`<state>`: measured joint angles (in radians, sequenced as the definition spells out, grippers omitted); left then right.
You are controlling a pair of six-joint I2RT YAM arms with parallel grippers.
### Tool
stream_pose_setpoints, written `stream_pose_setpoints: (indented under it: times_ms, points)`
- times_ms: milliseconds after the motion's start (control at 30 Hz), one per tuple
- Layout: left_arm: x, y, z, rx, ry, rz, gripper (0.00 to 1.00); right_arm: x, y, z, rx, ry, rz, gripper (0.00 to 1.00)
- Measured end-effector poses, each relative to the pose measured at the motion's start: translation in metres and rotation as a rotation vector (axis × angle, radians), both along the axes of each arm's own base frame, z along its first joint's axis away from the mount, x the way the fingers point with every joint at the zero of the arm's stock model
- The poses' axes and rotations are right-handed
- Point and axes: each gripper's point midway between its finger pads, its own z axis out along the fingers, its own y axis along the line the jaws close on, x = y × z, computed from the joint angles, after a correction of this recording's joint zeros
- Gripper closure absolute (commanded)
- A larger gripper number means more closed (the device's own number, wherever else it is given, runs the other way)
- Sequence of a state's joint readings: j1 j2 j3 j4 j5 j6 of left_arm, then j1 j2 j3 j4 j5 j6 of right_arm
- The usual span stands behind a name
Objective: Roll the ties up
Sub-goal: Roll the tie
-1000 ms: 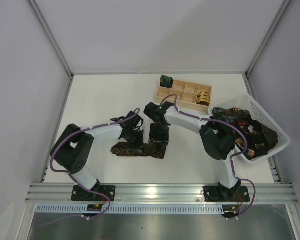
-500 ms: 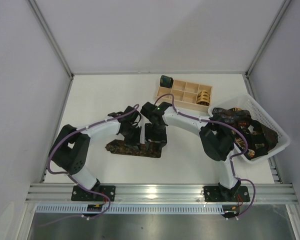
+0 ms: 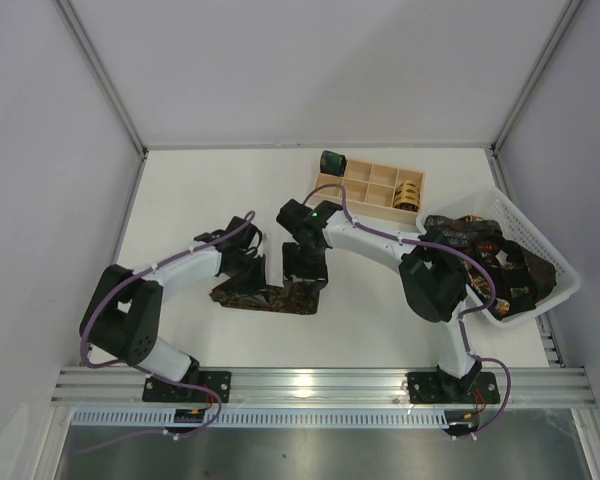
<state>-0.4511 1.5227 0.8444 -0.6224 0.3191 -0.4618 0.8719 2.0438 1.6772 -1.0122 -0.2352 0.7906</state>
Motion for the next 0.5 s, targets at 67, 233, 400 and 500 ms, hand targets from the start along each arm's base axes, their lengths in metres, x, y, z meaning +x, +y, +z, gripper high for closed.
stream_pose_setpoints:
  times_ms: [67, 233, 400, 500]
  points:
    - [0.001, 0.002, 0.003, -0.006, -0.010, 0.016, 0.91, 0.000, 0.006, 0.002, 0.016, -0.001, 0.010, 0.39]
    - [0.003, 0.011, 0.008, -0.016, -0.027, 0.057, 0.90, 0.002, 0.026, 0.002, 0.066, -0.011, 0.046, 0.39]
    - [0.007, 0.017, 0.013, -0.025, -0.040, 0.089, 0.90, 0.006, 0.036, -0.005, 0.091, -0.010, 0.059, 0.39]
    - [0.006, 0.015, 0.016, -0.053, -0.039, 0.094, 0.90, 0.009, 0.041, -0.008, 0.115, -0.005, 0.059, 0.40]
